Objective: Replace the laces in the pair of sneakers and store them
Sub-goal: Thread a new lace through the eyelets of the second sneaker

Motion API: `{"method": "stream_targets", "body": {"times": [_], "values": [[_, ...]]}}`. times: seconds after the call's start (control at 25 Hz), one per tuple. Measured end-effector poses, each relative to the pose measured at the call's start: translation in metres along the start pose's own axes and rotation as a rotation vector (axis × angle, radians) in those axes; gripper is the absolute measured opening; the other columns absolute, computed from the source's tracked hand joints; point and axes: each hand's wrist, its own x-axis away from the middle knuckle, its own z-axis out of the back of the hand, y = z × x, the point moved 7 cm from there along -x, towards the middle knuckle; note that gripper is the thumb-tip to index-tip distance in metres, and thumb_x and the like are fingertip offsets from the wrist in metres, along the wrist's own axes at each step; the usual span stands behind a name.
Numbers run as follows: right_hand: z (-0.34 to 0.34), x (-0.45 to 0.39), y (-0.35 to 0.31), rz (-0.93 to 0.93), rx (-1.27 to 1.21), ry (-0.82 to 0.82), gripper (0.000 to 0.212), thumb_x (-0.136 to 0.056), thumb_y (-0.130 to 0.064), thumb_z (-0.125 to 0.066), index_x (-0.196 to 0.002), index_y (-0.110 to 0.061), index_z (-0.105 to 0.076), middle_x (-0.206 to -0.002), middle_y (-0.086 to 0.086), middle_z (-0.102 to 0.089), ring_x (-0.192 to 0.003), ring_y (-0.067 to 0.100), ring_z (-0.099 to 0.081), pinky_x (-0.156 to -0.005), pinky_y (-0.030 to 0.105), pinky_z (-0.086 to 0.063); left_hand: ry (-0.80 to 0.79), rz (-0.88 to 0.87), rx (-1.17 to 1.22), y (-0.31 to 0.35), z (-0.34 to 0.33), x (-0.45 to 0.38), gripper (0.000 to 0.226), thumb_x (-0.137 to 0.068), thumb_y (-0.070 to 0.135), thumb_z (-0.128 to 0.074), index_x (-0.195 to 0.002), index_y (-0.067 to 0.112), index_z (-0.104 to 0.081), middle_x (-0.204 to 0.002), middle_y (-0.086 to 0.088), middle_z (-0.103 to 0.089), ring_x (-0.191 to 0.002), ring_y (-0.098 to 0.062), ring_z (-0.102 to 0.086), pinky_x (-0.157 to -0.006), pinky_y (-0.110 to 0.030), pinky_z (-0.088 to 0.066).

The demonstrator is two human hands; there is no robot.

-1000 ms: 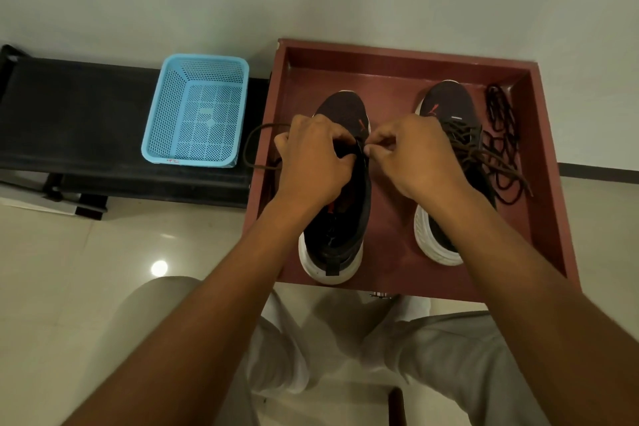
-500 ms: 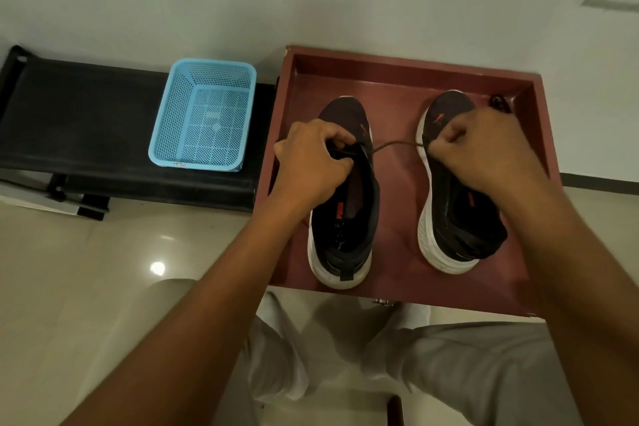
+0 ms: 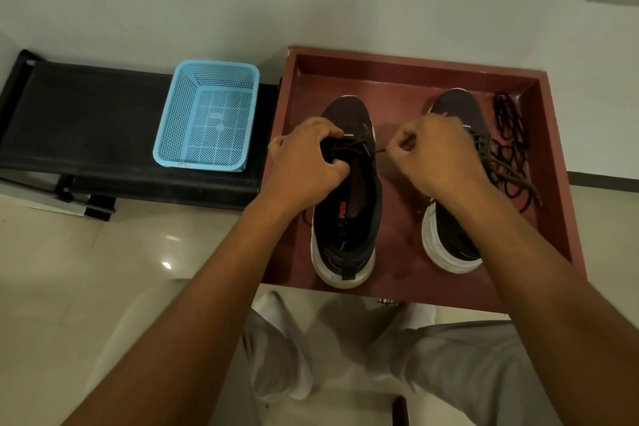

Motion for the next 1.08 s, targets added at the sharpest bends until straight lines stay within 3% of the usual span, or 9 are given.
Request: {"method": "stream_targets", "body": {"times": [0.12,0.2,0.28,0.36,0.56,0.68,0.88,1.0,1.08], "values": [[0.021,-0.004,0.03,-0.164,0.069,0.043,0.017,-0.084,-0.026,-0.065,-0.07,-0.02,-0.072,-0.074,-0.001,-0.072,-0.072,0.022,-0.066,-0.082,0.045,-0.059,0.002,0.006,0.003,-0.001,0.001,0.0,0.042,-0.081,0.025,-0.072,-0.123,0.027,-0.067,-0.131,0.016,-0.059,-0.119,-0.003,-0.055,-0.115,-0.04,-0.022],[0.025,-0.003,0.039,-0.214,0.069,-0.038,0.015,-0.086,-0.029,-0.068,-0.077,-0.019,-0.075,-0.085,0.002,-0.074,-0.083,0.025,-0.066,-0.091,0.049,-0.055,-0.007,0.011,0.004,-0.001,0.001,0.001,0.043,-0.081,0.025,-0.072,-0.124,0.027,-0.067,-0.131,0.016,-0.059,-0.119,-0.003,-0.055,-0.115,-0.041,-0.023],[0.017,0.0,0.028,-0.147,0.067,-0.086,0.013,-0.087,-0.033,-0.071,-0.097,-0.026,-0.077,-0.105,-0.001,-0.076,-0.107,0.028,-0.064,-0.104,0.051,-0.045,-0.02,0.015,0.009,0.0,0.001,0.001,0.044,-0.081,0.026,-0.072,-0.124,0.027,-0.066,-0.13,0.017,-0.059,-0.119,-0.003,-0.055,-0.114,-0.04,-0.023],[0.004,0.002,0.004,-0.02,0.097,-0.101,0.032,-0.09,-0.037,-0.072,-0.121,-0.032,-0.074,-0.123,-0.006,-0.072,-0.127,0.028,-0.056,-0.108,0.049,-0.035,-0.02,0.018,0.007,0.001,0.0,0.001,0.045,-0.081,0.027,-0.072,-0.125,0.027,-0.066,-0.131,0.017,-0.059,-0.119,-0.002,-0.054,-0.114,-0.04,-0.024],[-0.016,0.001,-0.012,0.067,-0.053,-0.086,0.005,-0.091,-0.028,-0.075,-0.094,-0.03,-0.079,-0.091,-0.007,-0.076,-0.094,0.019,-0.07,-0.096,0.046,-0.052,-0.003,0.022,-0.004,0.001,-0.002,0.0,0.046,-0.08,0.029,-0.072,-0.125,0.028,-0.066,-0.129,0.017,-0.058,-0.114,0.004,-0.05,-0.115,-0.043,-0.027],[-0.009,0.001,-0.005,0.029,-0.047,-0.065,0.013,-0.09,-0.021,-0.069,-0.081,-0.026,-0.077,-0.08,-0.007,-0.073,-0.077,0.017,-0.07,-0.079,0.038,-0.06,0.008,0.024,0.007,0.001,-0.001,0.0,0.045,-0.079,0.025,-0.071,-0.124,0.027,-0.067,-0.128,0.017,-0.06,-0.115,0.001,-0.053,-0.115,-0.045,-0.028],[0.063,0.008,0.038,-0.229,-0.063,0.148,0.016,-0.088,-0.024,-0.065,-0.074,-0.02,-0.072,-0.081,0.003,-0.072,-0.072,0.023,-0.065,-0.073,0.029,-0.051,0.024,0.051,0.024,-0.001,0.002,0.003,0.044,-0.079,0.02,-0.07,-0.123,0.026,-0.067,-0.126,0.017,-0.061,-0.113,0.001,-0.053,-0.117,-0.044,-0.026],[0.07,0.02,0.038,-0.23,-0.129,0.071,0.009,-0.089,-0.024,-0.069,-0.081,-0.025,-0.073,-0.082,-0.008,-0.07,-0.072,0.008,-0.063,-0.067,0.023,-0.045,0.007,0.056,0.03,0.001,0.001,0.003,0.045,-0.08,0.022,-0.07,-0.124,0.026,-0.066,-0.129,0.016,-0.06,-0.119,-0.003,-0.055,-0.117,-0.043,-0.026],[0.052,0.023,0.021,-0.127,-0.086,0.014,0.016,-0.087,-0.025,-0.072,-0.102,-0.025,-0.077,-0.099,-0.005,-0.073,-0.091,0.015,-0.068,-0.081,0.03,-0.053,0.0,0.051,0.027,0.003,0.0,0.002,0.046,-0.08,0.024,-0.071,-0.125,0.027,-0.066,-0.13,0.016,-0.06,-0.121,-0.003,-0.055,-0.118,-0.044,-0.028]]}}
